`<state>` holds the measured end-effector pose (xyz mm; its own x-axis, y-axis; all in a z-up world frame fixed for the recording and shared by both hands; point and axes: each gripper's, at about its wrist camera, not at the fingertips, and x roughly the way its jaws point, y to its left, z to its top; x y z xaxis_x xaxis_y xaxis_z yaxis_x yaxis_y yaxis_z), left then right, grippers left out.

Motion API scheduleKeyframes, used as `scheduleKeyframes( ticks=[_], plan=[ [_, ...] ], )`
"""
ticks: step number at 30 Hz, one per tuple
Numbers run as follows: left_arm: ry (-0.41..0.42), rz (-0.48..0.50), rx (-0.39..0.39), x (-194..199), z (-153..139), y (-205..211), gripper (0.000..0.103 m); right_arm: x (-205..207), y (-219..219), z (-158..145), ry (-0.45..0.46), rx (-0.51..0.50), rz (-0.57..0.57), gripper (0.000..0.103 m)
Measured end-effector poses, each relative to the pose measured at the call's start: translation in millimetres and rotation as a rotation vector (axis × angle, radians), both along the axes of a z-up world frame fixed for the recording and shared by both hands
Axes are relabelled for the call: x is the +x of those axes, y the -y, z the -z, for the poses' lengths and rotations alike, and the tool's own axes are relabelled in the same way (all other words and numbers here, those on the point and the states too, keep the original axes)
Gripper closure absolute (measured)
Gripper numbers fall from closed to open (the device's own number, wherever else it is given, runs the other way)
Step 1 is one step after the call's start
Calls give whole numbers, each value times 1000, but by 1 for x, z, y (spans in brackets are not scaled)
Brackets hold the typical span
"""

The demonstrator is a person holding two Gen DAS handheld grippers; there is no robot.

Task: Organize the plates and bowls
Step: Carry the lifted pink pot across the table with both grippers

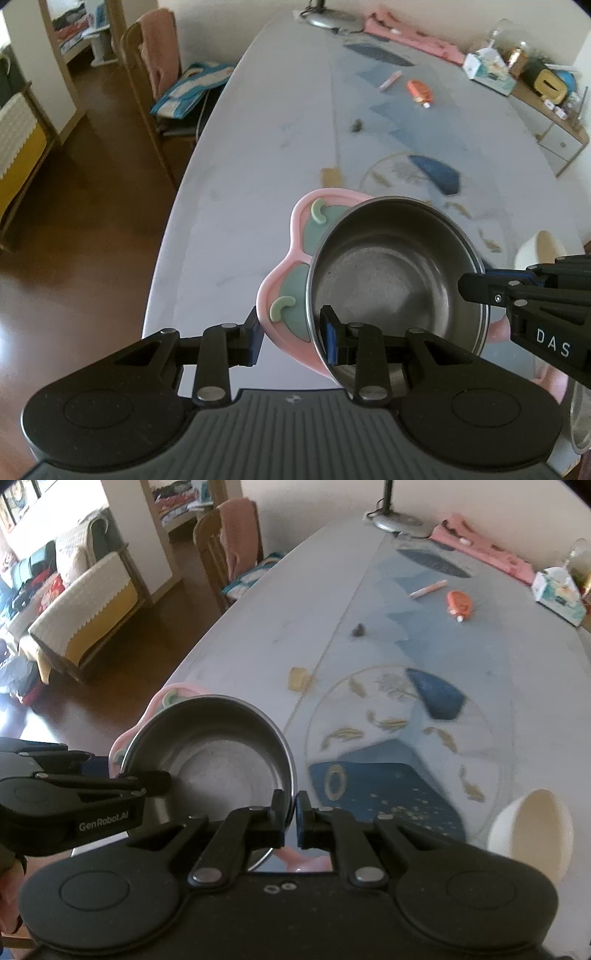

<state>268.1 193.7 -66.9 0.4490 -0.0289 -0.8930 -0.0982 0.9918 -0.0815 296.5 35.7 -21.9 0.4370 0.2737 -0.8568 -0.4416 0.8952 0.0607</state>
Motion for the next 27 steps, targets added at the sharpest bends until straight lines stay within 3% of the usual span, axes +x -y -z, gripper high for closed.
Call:
scheduleKeyframes(
  ticks=[13,27],
  plan=[
    [60,124,9,-8,-42,91,73,-32,93,-37,44,53,118,96],
    [68,262,20,-29,-49,234,73,-78,234,-45,63,68,225,96]
  ],
)
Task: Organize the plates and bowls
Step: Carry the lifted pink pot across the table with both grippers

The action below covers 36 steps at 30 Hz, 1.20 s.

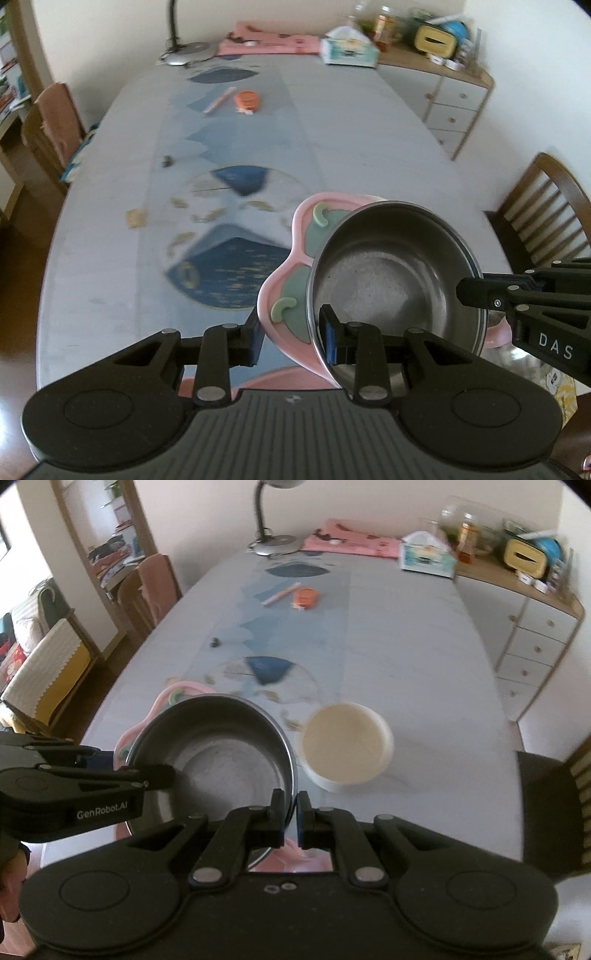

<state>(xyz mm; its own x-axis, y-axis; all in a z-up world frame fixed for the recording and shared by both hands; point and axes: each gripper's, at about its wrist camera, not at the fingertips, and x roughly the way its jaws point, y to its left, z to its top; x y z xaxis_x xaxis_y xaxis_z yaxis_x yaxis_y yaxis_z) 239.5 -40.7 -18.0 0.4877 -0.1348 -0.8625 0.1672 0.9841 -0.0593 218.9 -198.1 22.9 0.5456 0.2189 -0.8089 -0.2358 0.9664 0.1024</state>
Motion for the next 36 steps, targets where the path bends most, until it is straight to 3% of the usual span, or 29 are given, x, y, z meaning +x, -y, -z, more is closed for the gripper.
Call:
scheduleKeyframes(
  ticks=[8,16,36],
  plan=[
    [-13,60,0,-14,10,86,73,-20,80,10,-16,-6,52,96],
    [-54,90,14,-28,29,146,73,-36,139,29,-56,-2,78,96],
    [-195,92,49,-48,83,181,73,-47,173,77,-206,2,31,96]
  ],
)
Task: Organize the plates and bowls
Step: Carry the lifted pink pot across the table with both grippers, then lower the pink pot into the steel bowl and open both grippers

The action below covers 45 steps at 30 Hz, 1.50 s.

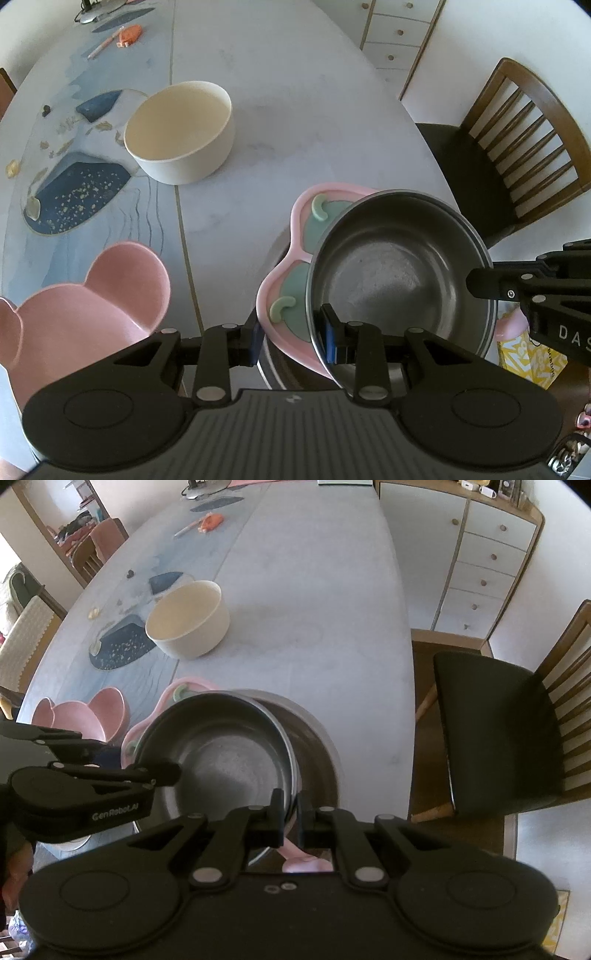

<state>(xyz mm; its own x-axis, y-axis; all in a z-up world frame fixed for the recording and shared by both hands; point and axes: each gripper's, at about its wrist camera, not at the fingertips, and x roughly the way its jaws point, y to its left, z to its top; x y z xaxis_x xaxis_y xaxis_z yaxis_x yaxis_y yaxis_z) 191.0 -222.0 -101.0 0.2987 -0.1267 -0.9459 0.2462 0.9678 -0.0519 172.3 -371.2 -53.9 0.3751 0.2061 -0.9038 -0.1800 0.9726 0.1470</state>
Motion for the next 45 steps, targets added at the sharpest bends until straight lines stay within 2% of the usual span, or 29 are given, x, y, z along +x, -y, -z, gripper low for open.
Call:
scheduleKeyframes(
  ticks=[5,10,17,30,37,41,45],
  plan=[
    [12,7,20,1,3,4,73,6,0,6,-24,3,-9,95],
    [-5,-22,-1,1,-1,1,73,7,1,-1,-16,11,-25,95],
    [-21,-10,-25,-5,-7,4,73,1,9,-14,-24,7,-44,95],
    [-82,-15,-60,1,17,5,70,7,15,-1,-59,19,-8,95],
    [-117,-46,-73,7,26,-1,68,15,14,4,-78,32,-10,86],
    [-77,-13,-50,5,21,2,65,16,11,2,-62,23,-17,81],
    [-78,-13,-88,4,17,-3,54,16,12,0,-59,32,-17,78]
  ],
)
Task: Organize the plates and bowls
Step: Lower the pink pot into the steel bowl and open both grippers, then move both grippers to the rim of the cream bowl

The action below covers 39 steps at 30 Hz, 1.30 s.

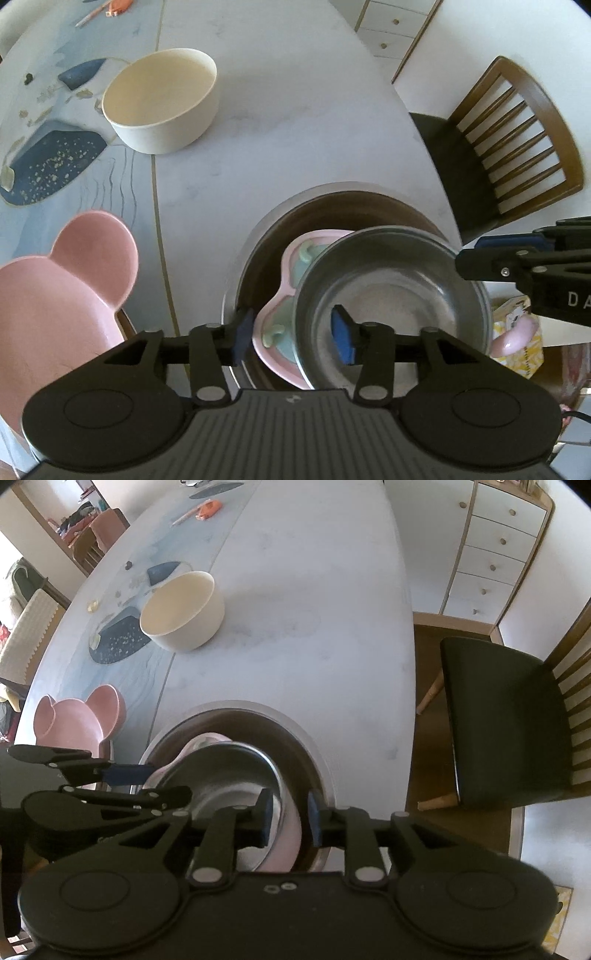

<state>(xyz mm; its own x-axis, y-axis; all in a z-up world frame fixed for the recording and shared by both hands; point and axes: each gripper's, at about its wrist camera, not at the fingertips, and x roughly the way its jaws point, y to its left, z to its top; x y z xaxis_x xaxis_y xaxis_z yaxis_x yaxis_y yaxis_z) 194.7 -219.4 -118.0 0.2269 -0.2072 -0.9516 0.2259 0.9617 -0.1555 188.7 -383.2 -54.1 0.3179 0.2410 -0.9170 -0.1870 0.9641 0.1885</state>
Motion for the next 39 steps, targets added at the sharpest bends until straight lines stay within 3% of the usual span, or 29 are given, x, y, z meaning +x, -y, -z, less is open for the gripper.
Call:
scheduleKeyframes(
  ticks=[4,7,15,20,23,26,39],
  plan=[
    [27,16,-2,-4,-7,-2,50,-2,0,-5,12,8,-12,74],
    [61,24,-2,-9,-15,-3,39,-4,-2,-10,20,14,-32,73],
    [136,20,-3,-19,-34,-5,39,-15,-9,-21,44,21,-78,71],
    [192,9,-8,-22,-49,-8,39,-20,-13,-33,83,31,-95,60],
    [216,-1,-12,-18,-57,-11,35,-19,-16,-43,112,36,-105,59],
    [243,-12,-12,-11,-66,-17,33,-15,-19,-51,145,50,-109,46],
    [351,-94,3,49,-95,-73,25,46,-55,-80,274,50,-81,11]
  ],
)
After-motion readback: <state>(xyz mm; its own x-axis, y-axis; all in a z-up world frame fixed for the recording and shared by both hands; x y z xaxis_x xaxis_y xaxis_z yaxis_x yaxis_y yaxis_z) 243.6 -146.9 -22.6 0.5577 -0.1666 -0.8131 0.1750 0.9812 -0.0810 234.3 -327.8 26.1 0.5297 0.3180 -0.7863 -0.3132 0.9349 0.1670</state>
